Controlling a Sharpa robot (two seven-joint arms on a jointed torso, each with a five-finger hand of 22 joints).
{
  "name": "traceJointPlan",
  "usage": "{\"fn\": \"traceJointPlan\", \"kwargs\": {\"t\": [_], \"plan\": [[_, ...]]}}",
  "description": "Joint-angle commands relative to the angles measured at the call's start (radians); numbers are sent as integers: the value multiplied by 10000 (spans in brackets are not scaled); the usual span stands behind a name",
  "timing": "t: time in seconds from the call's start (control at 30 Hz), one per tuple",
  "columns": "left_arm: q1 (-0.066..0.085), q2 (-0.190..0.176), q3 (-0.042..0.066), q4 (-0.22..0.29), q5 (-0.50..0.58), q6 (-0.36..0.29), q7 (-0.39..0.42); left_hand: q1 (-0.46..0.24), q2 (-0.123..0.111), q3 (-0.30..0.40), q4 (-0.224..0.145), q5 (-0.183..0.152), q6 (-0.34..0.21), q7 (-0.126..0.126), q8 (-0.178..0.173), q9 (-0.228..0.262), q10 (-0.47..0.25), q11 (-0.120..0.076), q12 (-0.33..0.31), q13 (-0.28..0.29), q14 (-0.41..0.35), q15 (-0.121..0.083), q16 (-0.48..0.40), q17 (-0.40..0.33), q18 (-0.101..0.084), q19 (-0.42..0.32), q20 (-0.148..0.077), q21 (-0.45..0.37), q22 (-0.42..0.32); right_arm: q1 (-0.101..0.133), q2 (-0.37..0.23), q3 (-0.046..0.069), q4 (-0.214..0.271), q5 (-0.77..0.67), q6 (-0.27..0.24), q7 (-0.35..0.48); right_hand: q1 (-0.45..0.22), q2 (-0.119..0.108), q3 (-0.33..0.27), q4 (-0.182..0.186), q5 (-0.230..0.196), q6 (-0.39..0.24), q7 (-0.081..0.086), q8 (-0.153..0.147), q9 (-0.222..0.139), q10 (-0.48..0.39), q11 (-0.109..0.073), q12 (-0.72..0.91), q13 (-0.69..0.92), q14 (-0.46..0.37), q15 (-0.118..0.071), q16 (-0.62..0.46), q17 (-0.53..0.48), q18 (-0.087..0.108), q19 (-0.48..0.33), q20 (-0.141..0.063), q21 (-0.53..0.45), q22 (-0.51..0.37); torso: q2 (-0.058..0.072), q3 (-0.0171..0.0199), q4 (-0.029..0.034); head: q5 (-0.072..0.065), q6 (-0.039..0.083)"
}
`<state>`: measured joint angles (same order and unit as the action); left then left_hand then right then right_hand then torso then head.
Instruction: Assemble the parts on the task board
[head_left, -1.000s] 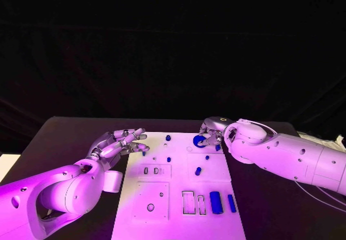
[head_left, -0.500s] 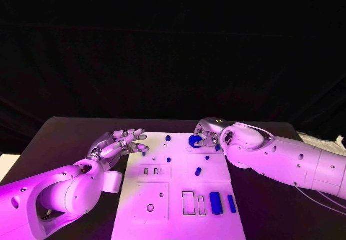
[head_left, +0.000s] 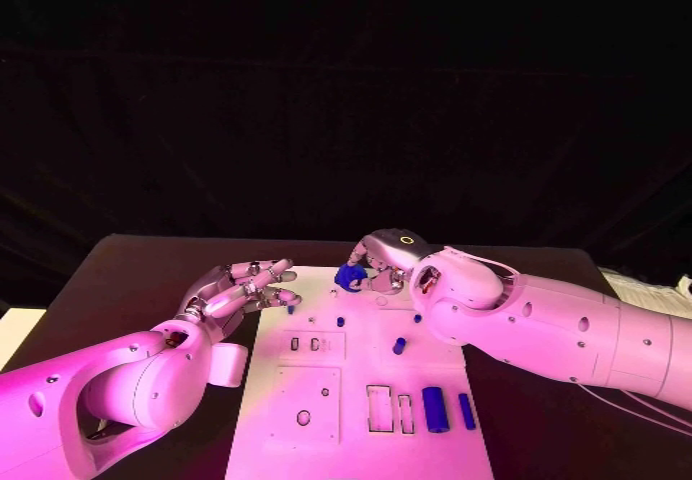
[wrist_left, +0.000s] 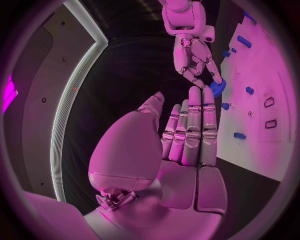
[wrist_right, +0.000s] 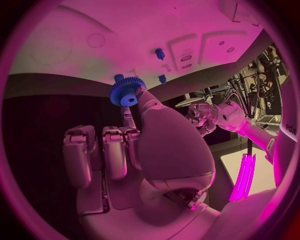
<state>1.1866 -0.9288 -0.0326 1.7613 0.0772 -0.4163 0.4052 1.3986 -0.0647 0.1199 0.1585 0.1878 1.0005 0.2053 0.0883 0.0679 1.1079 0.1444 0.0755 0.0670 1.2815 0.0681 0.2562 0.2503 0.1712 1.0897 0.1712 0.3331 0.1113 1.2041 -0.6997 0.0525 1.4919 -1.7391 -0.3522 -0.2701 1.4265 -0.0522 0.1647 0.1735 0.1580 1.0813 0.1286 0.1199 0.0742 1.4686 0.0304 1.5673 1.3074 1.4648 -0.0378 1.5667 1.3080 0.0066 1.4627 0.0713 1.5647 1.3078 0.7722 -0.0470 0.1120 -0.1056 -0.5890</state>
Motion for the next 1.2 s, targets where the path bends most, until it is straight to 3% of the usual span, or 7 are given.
{"fn": "traceJointPlan", "kwargs": {"t": [0.03,0.3,0.7,0.9,1.0,1.1,1.2], "plan": [[10,27,8,26,14,198,45,6,-26,17,-57,-44,-17,16,-58,-5,-73,-24,-26,-3,-79,24,-45,10,111,4,49,-63,-9,4,217,-47,-64,-645,-221,-115,46,124,65,-8,8,383,-244,66,119,1022,-64,35,2634,1060,-60,41,2628,-66,1081,-70,61,2630,3,-10,2,52,-9],[10,60,8,21,14,214,48,6,-26,17,-57,-44,-17,16,-58,-5,-73,-24,-26,-3,-79,24,-45,10,111,4,49,-63,-9,-83,841,-238,-560,-713,194,-127,-68,80,112,-26,-63,350,-224,15,110,1022,-52,35,2634,1060,-56,41,2628,-66,1081,-74,61,2630,19,7,24,83,-37],[10,80,9,10,14,224,53,6,-26,17,-57,-44,-17,16,-58,-5,-73,-24,-26,-3,-79,24,-45,10,111,4,49,-63,-9,-228,1274,-303,-1210,-722,689,-161,-137,35,157,-62,-118,334,-213,-23,106,1022,-42,35,2634,1060,-47,41,2628,-66,1081,-69,61,2630,11,12,-12,138,-101],[10,75,9,10,14,220,50,6,-26,17,-57,-44,-17,16,-58,-5,-73,-24,-26,-3,-79,24,-45,10,111,4,49,-63,-9,-234,1335,-307,-1347,-725,901,-209,-382,-126,163,-67,-260,231,-151,-139,81,1022,7,35,2634,1060,-12,41,2628,-66,1081,-47,61,2630,12,13,-27,152,-61],[10,72,9,15,14,221,49,6,-26,17,-57,-44,-17,16,-58,-5,-73,-24,-26,-3,-79,24,-45,10,111,4,49,-63,-9,-232,1387,-312,-1459,-723,863,-216,-632,-291,138,-15,-496,-167,8,-433,-10,1022,135,35,2634,1060,88,41,2628,-60,1067,19,50,2603,14,12,-24,152,-48],[10,74,9,17,14,222,46,6,-26,17,-57,-44,-17,16,-58,-5,-73,-24,-26,-3,-79,24,-45,10,111,4,49,-63,-9,-231,1441,-322,-1543,-710,793,-209,-979,-567,43,134,-1066,-594,140,-616,-82,1022,260,35,2634,1060,205,41,2628,-48,1041,125,30,2552,10,10,-17,156,-55],[10,74,9,15,14,221,43,6,-26,17,-57,-44,-17,16,-58,-5,-73,-24,-26,-3,-79,24,-45,10,111,4,49,-63,-9,-230,1478,-331,-1583,-690,745,-197,-1240,-704,-16,336,-1074,-974,228,-599,-103,1022,348,35,2634,1060,287,41,2628,-43,1030,211,21,2530,10,13,-6,153,-63]]}}
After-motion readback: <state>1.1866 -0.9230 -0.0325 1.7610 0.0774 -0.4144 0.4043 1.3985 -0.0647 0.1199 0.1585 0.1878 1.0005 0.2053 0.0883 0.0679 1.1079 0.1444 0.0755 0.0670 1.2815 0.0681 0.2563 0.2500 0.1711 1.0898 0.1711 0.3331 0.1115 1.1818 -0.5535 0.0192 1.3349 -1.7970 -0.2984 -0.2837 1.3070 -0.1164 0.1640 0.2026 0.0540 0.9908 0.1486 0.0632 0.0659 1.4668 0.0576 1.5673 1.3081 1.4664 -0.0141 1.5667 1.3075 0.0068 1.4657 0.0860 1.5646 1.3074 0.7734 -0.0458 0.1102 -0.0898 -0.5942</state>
